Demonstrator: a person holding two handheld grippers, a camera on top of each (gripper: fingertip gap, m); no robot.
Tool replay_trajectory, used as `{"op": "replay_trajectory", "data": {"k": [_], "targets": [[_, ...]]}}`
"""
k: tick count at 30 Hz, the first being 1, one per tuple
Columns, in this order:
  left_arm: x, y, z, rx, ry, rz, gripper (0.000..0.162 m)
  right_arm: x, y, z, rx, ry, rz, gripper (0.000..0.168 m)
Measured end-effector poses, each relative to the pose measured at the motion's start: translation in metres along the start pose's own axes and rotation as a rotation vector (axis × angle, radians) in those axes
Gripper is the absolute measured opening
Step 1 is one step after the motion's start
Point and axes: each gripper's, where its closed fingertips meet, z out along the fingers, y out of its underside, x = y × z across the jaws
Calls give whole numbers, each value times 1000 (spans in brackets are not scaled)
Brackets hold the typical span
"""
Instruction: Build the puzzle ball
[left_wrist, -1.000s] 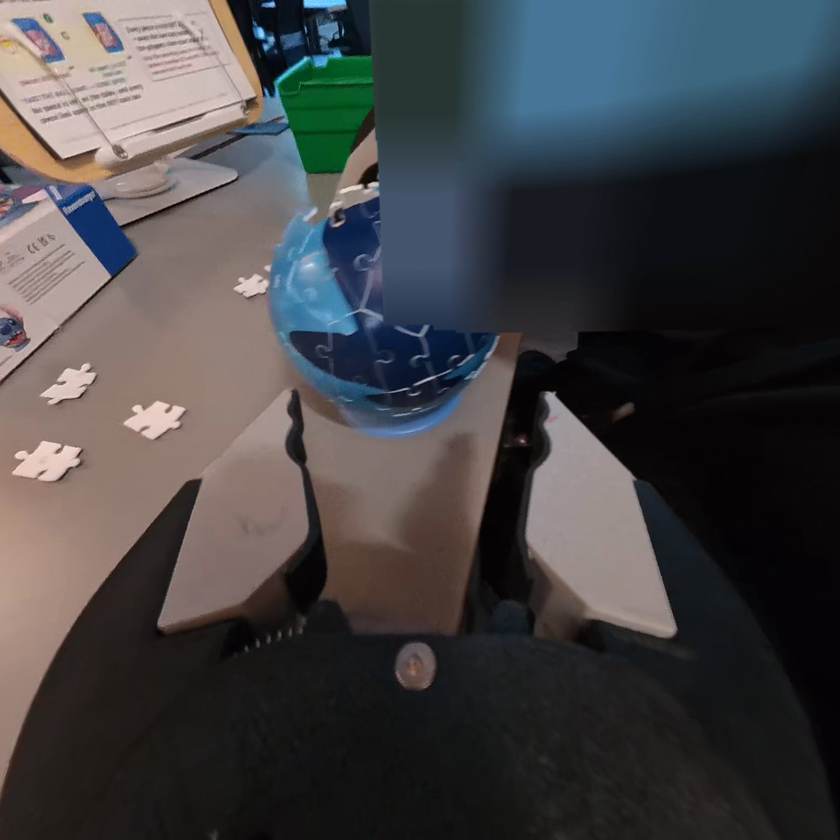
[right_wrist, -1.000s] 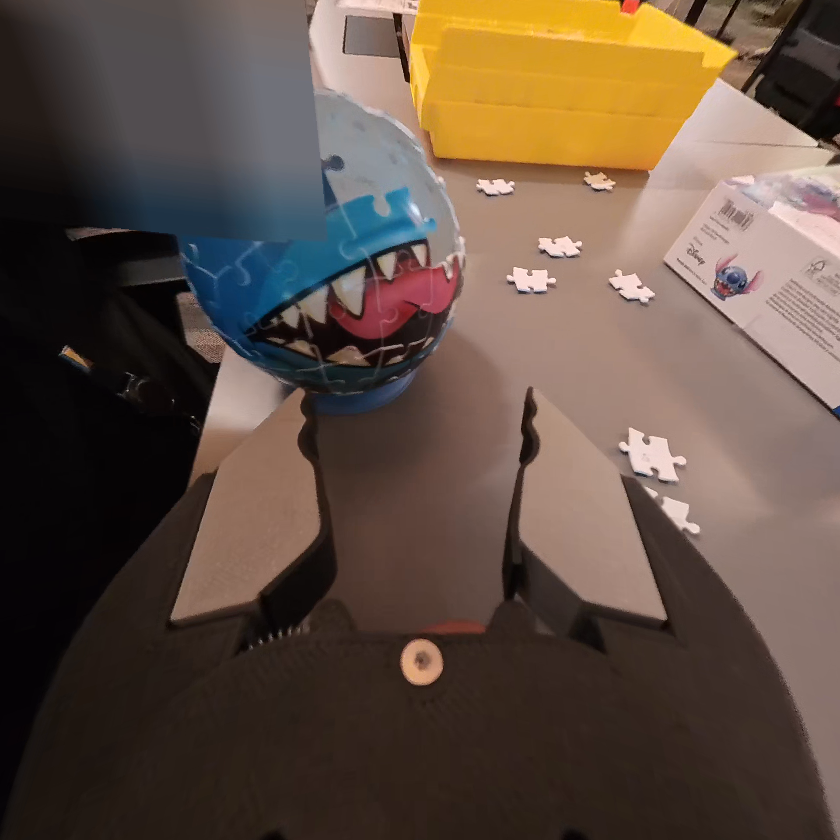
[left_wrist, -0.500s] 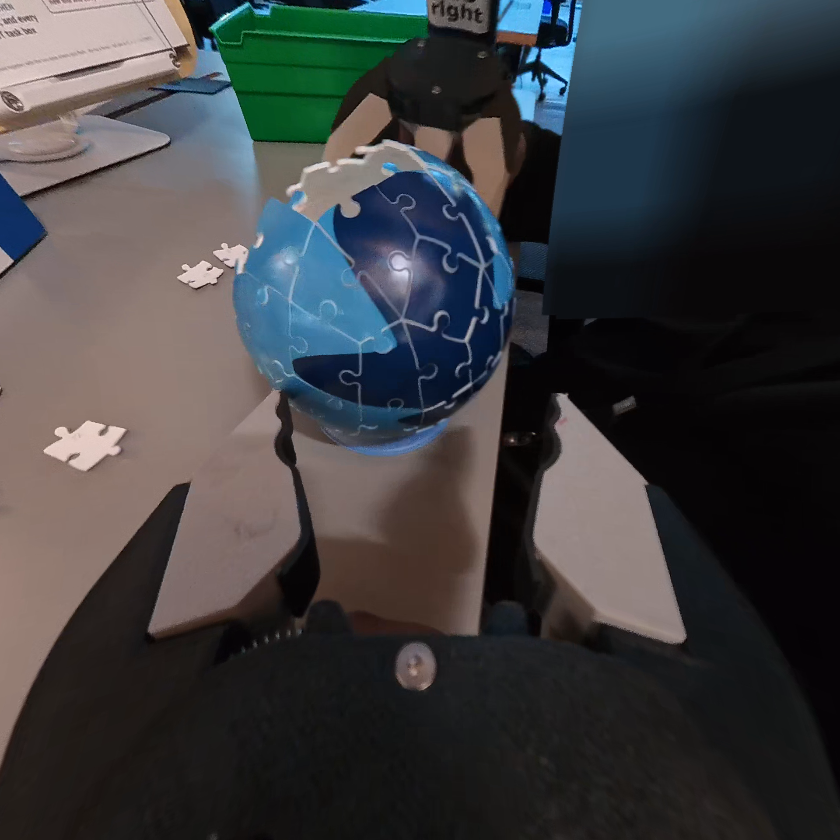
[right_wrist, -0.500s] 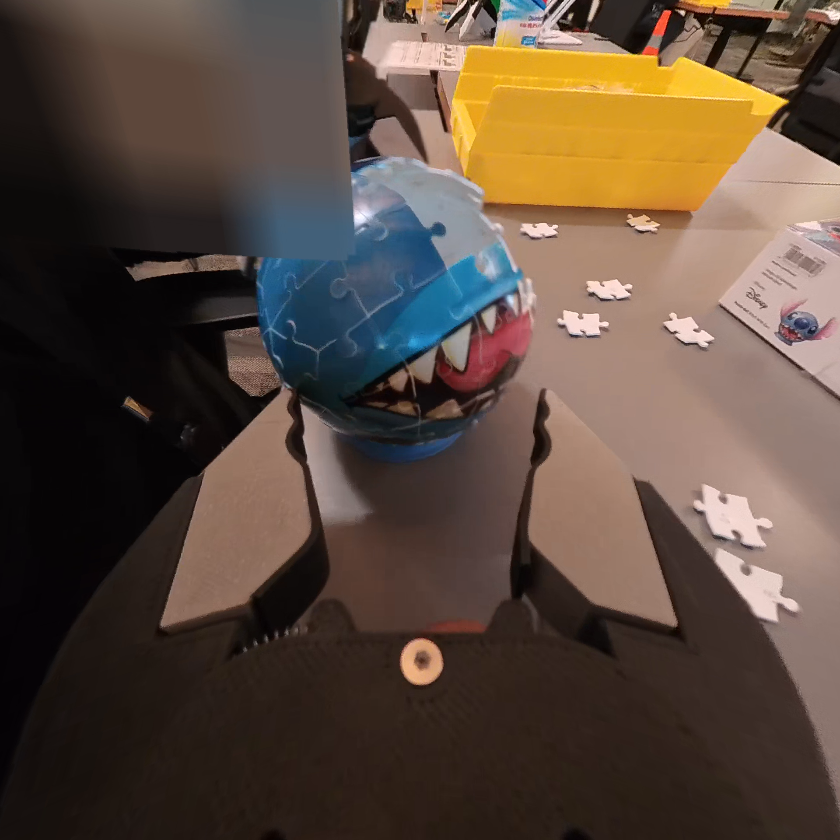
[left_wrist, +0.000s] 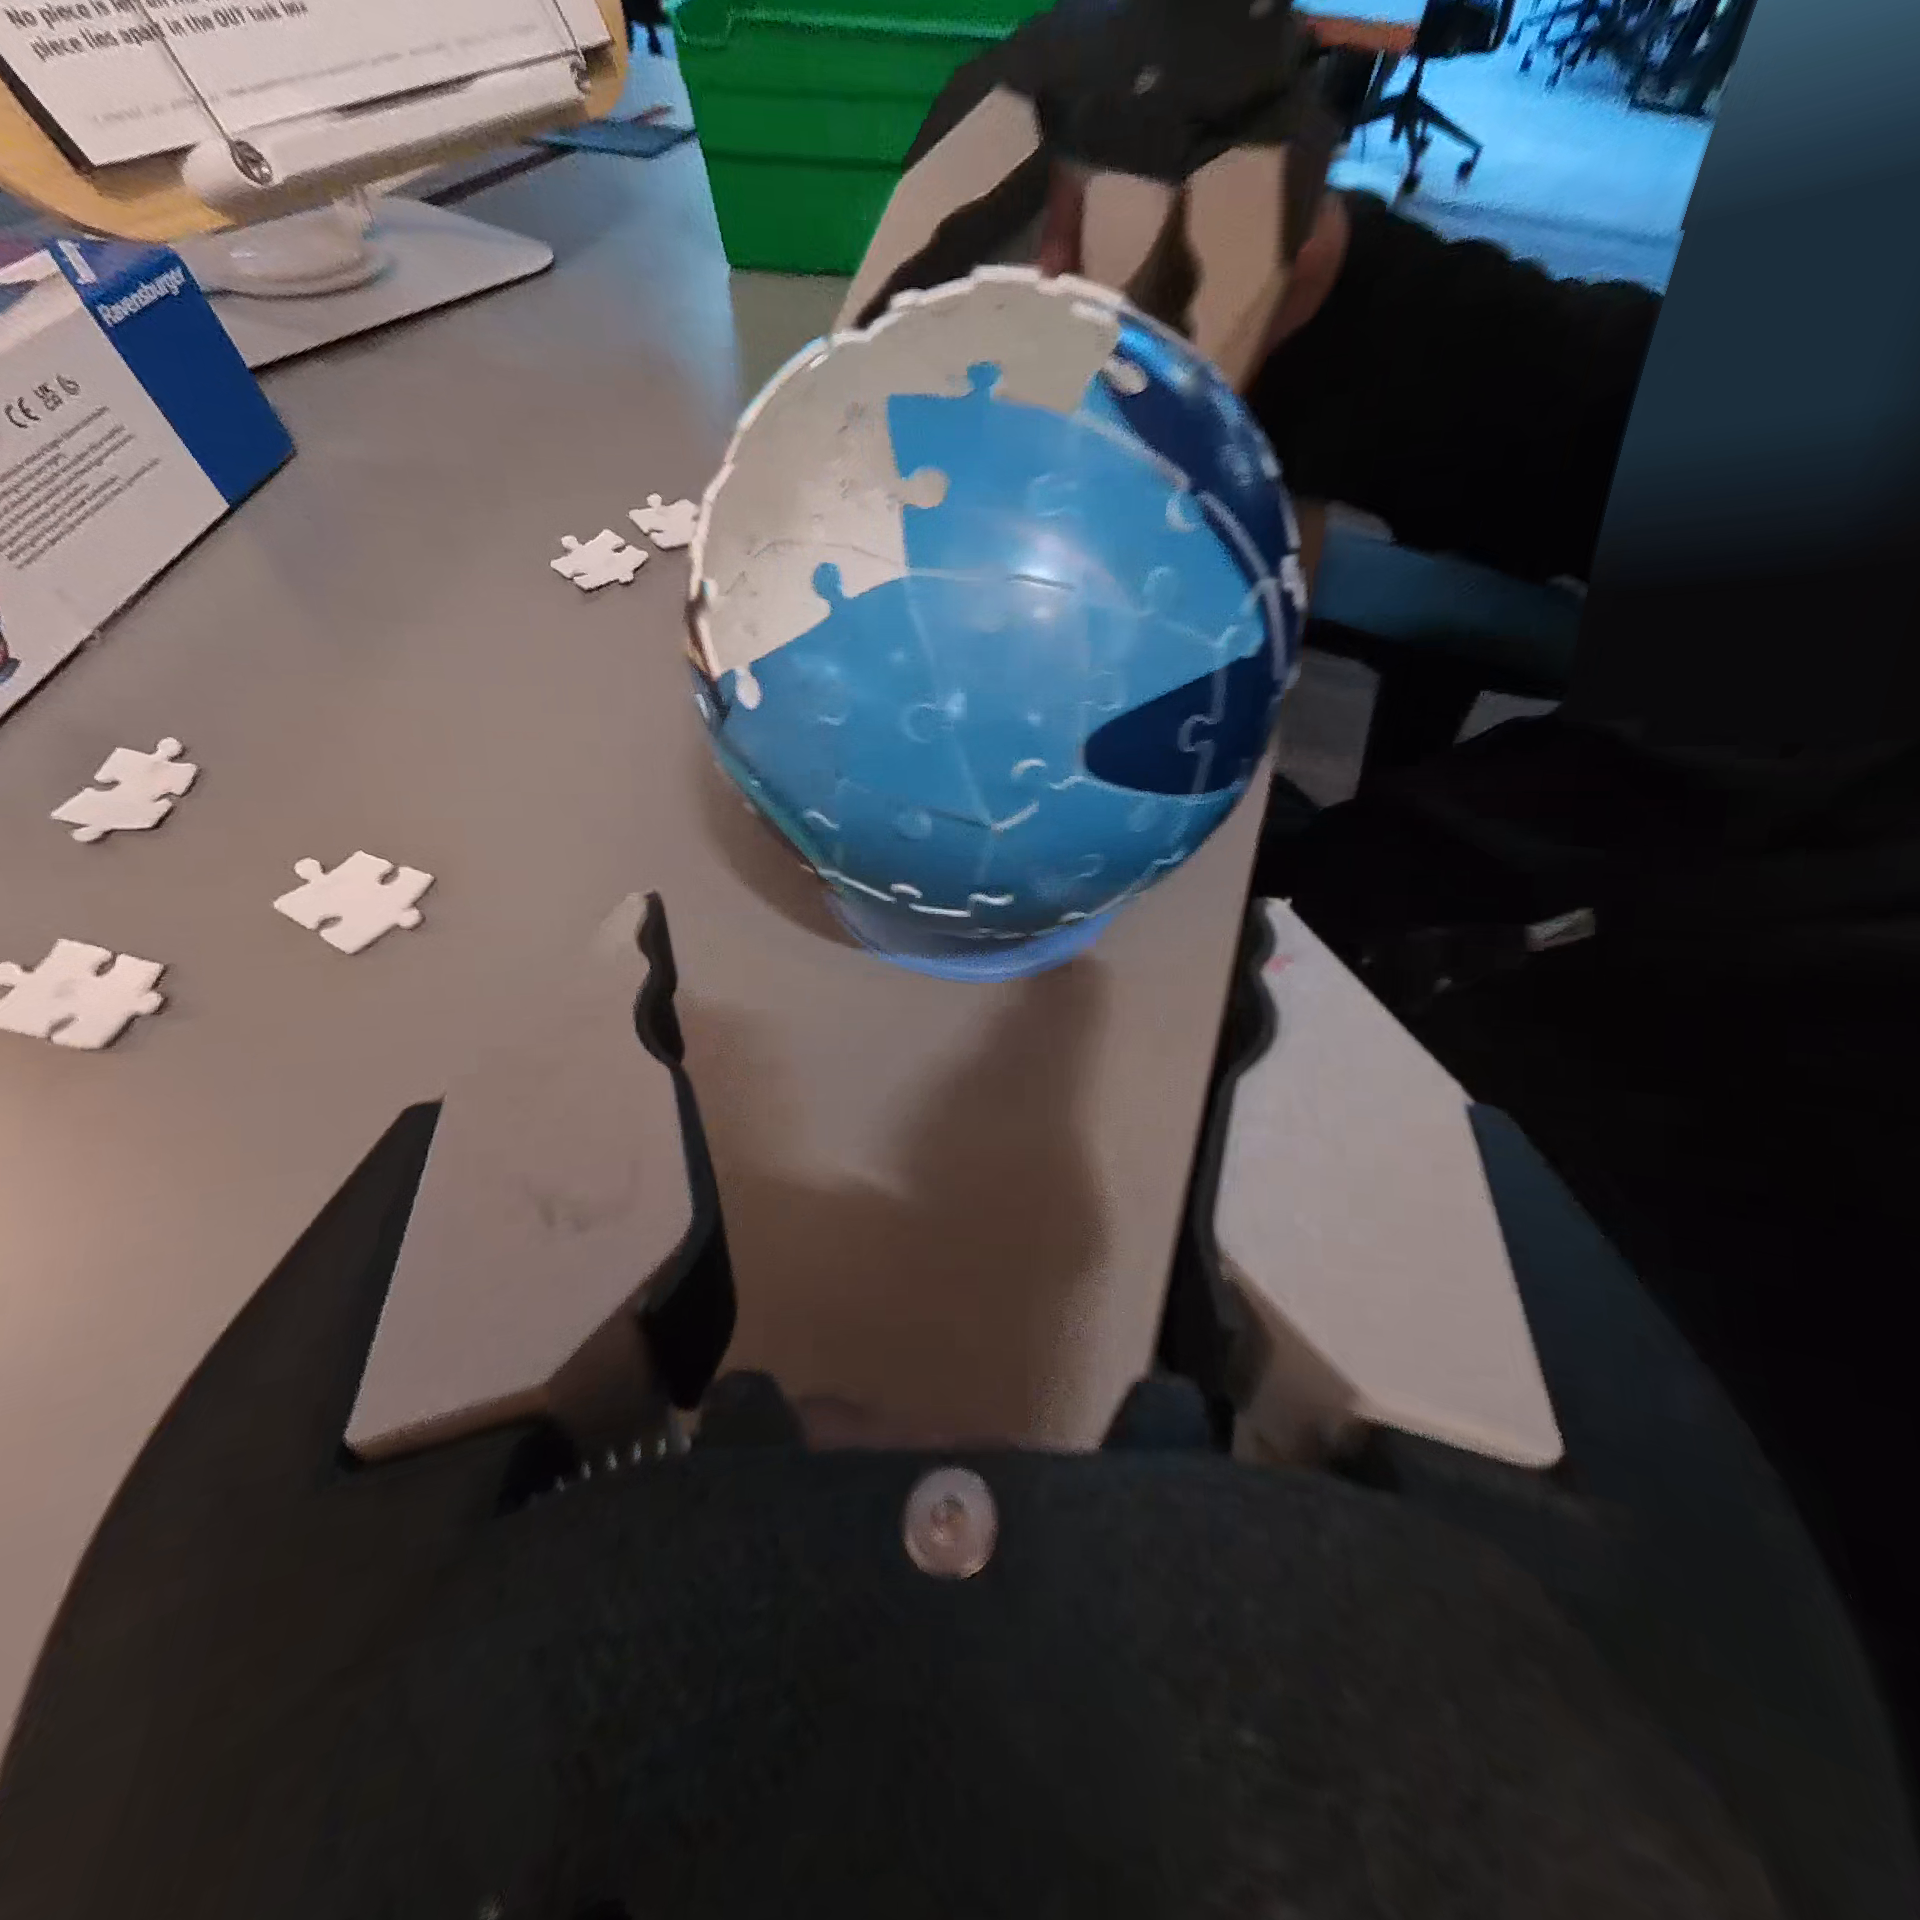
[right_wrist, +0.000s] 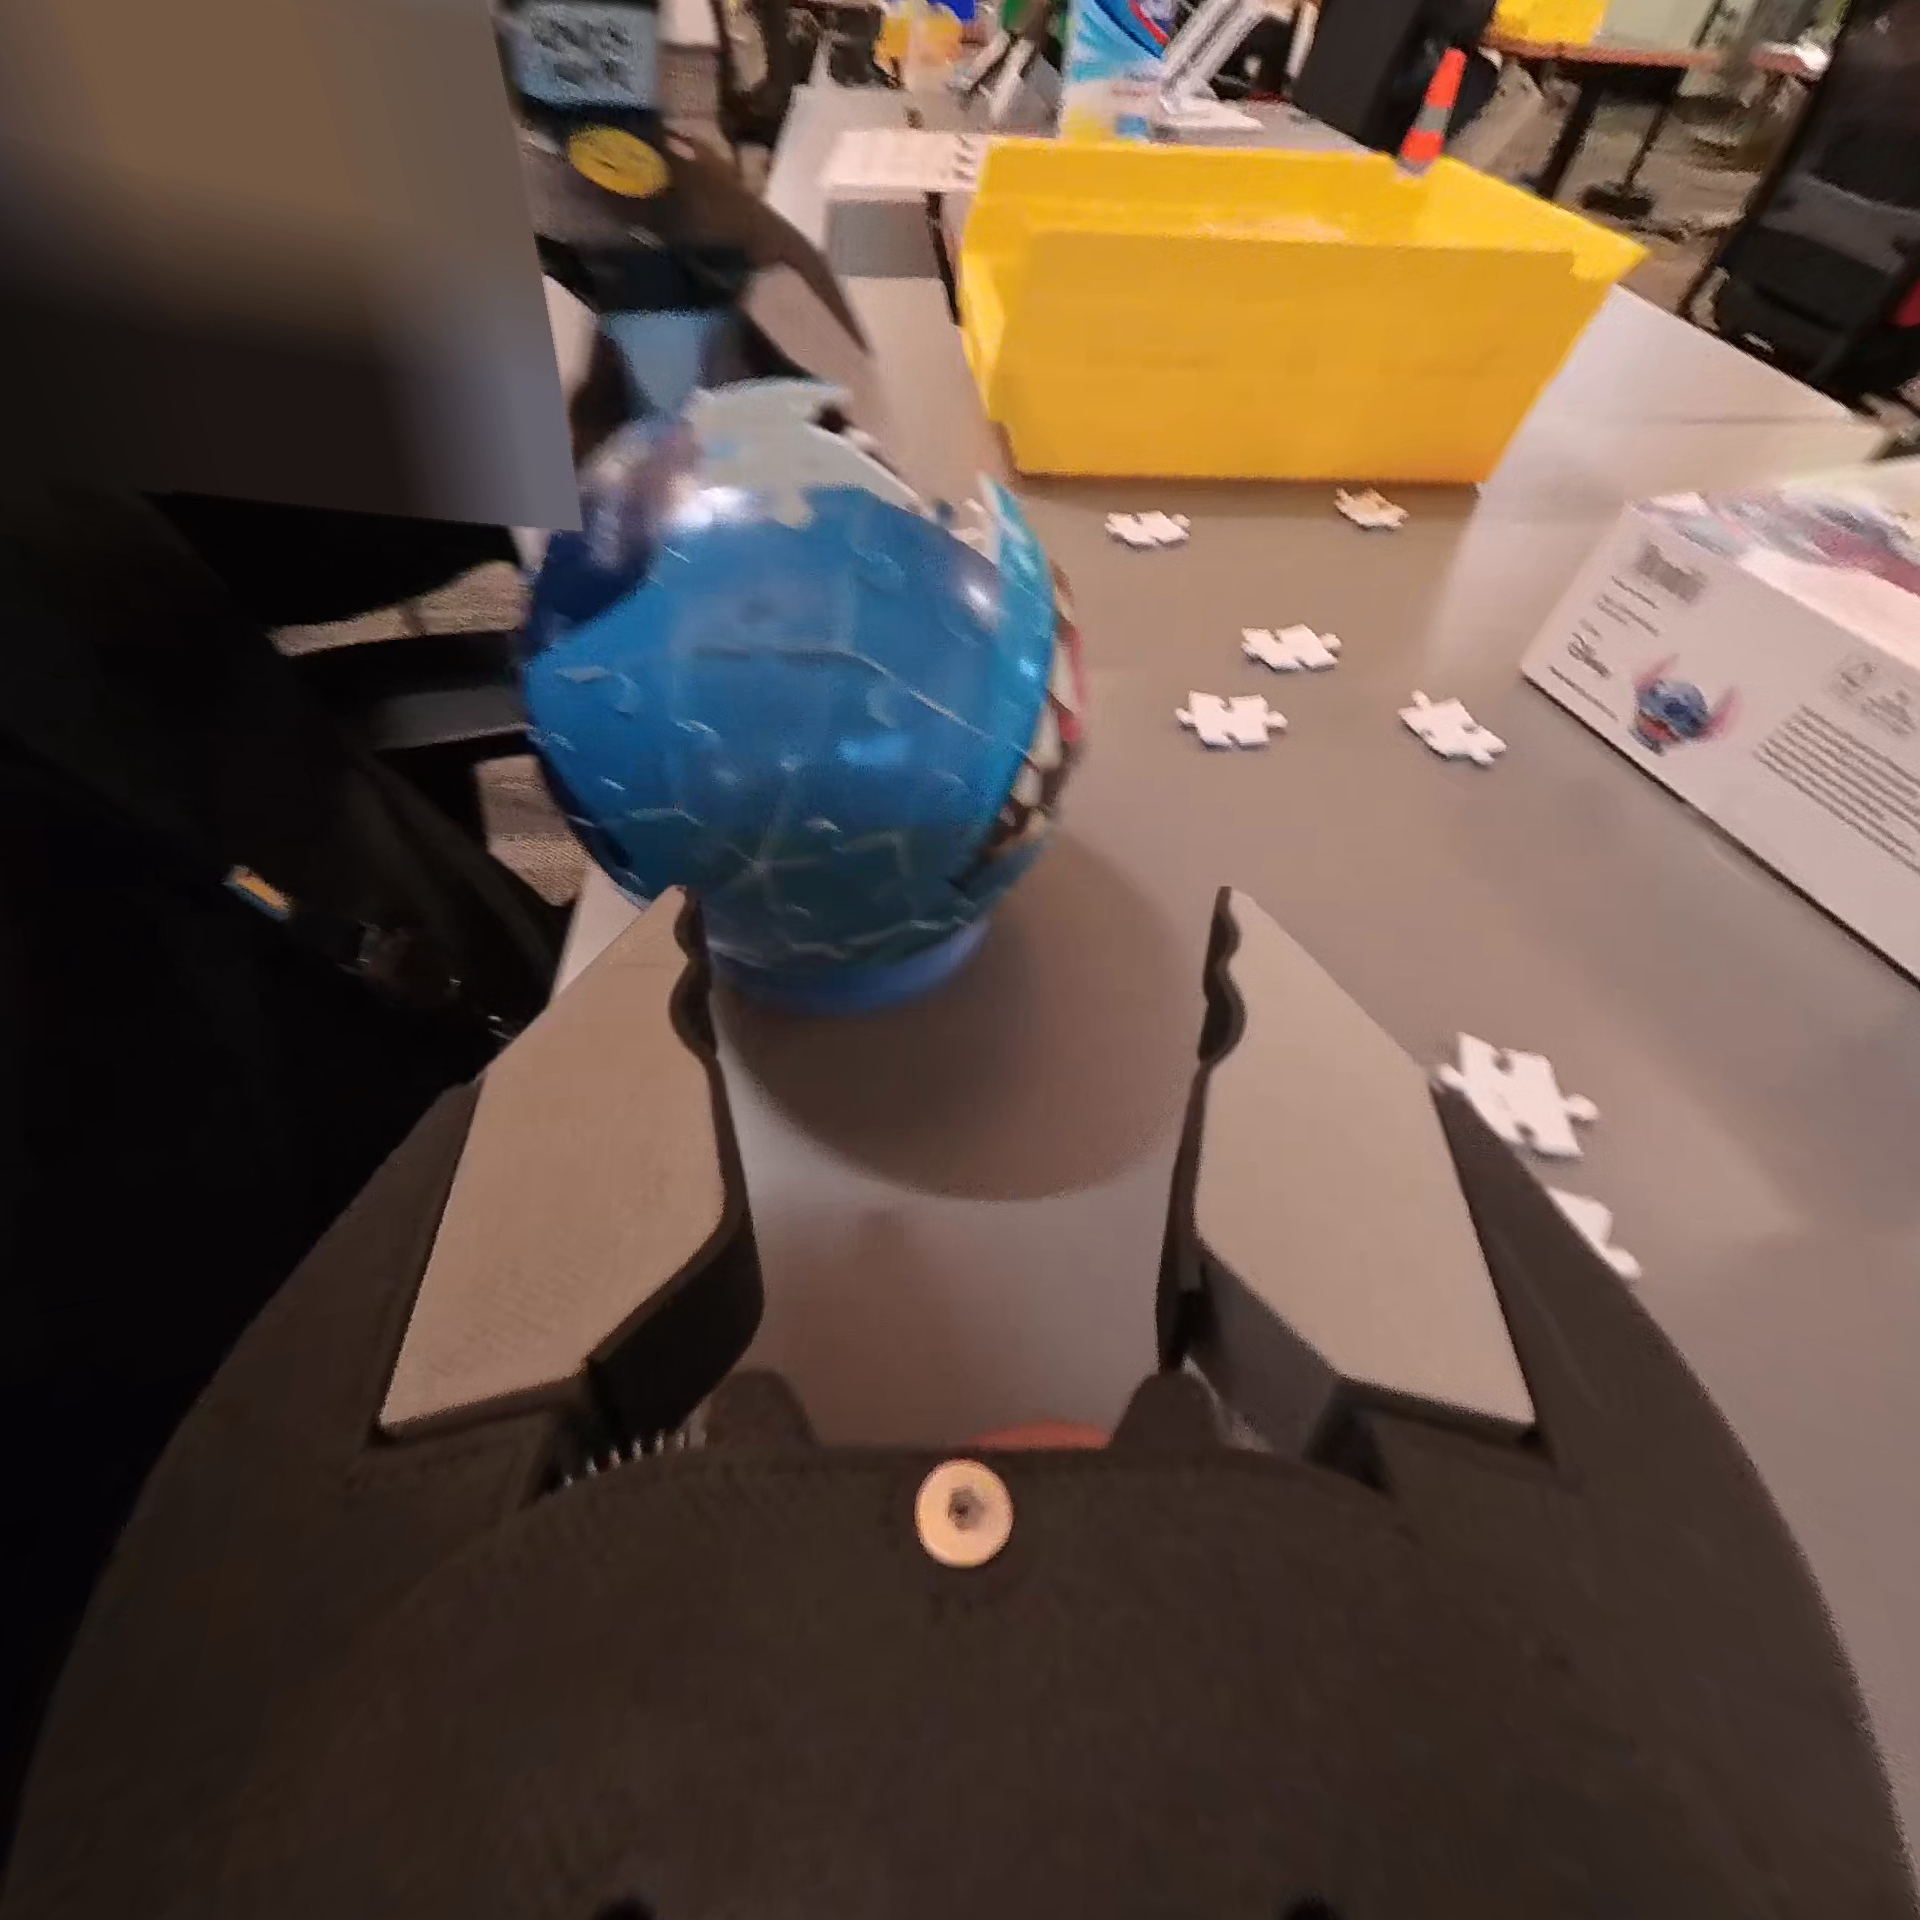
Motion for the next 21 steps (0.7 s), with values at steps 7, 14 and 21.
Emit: {"op": "replay_trajectory", "data": {"k": [7,14,21], "targets": [[1,6,31,-78,87,26,101,-31,-21,24,-15,12,-120,95],[3,-4,30,-39,45,-43,100,-22,-18,25,2,-24,-40,98],[0,-12,17,26,22,-162,92,-14,-8,25,31,-86,104,93]]}}
